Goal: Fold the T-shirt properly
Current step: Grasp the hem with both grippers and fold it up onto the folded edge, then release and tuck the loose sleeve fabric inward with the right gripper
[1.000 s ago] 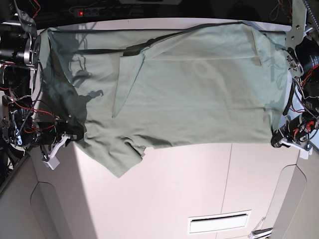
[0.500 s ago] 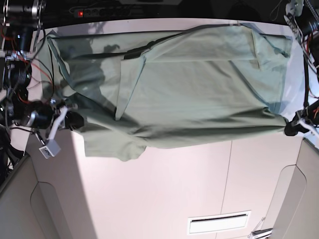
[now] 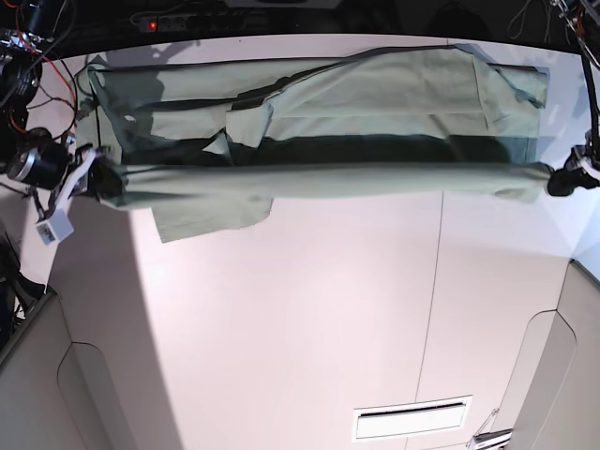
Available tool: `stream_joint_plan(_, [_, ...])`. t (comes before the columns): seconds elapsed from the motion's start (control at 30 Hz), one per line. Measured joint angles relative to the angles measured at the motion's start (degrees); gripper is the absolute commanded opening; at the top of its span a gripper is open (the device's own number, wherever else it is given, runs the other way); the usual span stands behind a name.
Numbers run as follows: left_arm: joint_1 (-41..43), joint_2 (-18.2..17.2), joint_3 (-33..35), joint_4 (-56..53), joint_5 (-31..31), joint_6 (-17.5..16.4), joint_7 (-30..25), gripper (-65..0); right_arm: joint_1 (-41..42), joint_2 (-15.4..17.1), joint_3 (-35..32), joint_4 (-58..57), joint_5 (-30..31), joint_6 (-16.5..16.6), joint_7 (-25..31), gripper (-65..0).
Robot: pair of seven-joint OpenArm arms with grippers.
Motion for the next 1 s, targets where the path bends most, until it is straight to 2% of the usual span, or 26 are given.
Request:
stream_joint_plan(0.3, [1.68, -0.02, -0.04, 0.00, -0.04, -0.15, -0.02, -65.0, -3.48, 0.00, 0.00, 0.00, 0.00, -0.04, -0.17, -65.0])
stream_joint_plan(0.33, [1.75, -0.04, -0.04, 0.00, -0.02, -0.17, 0.00, -60.2, -3.48, 0.00, 0.00, 0.00, 0.00, -0.04, -0.17, -65.0])
stream_joint_plan(0.4, [1.81, -0.02, -0.04, 0.00, 0.07, -0.17, 0.13, -45.4, -3.50, -0.02, 0.00, 0.00, -0.13, -0.02, -0.17, -45.4])
stream_joint_plan(0.43, [1.81, -0.04, -0.04, 0.00, 0.13, -0.20, 0.11, -41.1, -3.52, 0.00, 0.00, 0.00, -0.02, 0.00, -0.33, -39.1])
stream_joint_plan(0.47, [1.79, -0.09, -0.07, 0.00, 0.11, -0.20, 0.11, -40.0, -3.50, 0.04, 0.02, 0.00, 0.55, -0.02, -0.20, -37.1])
stream_joint_plan(0.63, [1.79, -2.69, -0.04, 0.00, -4.35, -0.20, 0.13, -40.1, -1.14, 0.04, 0.68, 2.93, 2.69, -0.09, -0.15, -37.2])
stream_joint_plan(0.73, [1.57, -5.60, -0.11, 0.02, -7.13, -0.20, -0.04, -40.1, 2.56, 0.04, 1.38, 5.35, 2.91, 0.11, 3.67, -37.3])
stream_joint_plan(0.87, [0.68, -6.36, -0.31, 0.07, -7.02, -0.20, -0.15, -40.1, 7.58, -0.13, 0.79, 4.37, -2.47, 0.15, 8.04, -38.6])
stream_joint_plan(0.97, [0.70, -6.23, -0.31, 0.07, -6.97, -0.20, -0.92, -40.1, 11.23, -0.11, -1.49, -1.20, -7.15, 0.09, 8.72, -38.1])
stream_joint_plan(1.0, [0.79, -6.25, -0.31, 0.07, -6.91, -0.20, -0.94, -40.1, 12.26, -0.09, -2.62, -4.04, -7.78, 0.09, 9.01, -36.1])
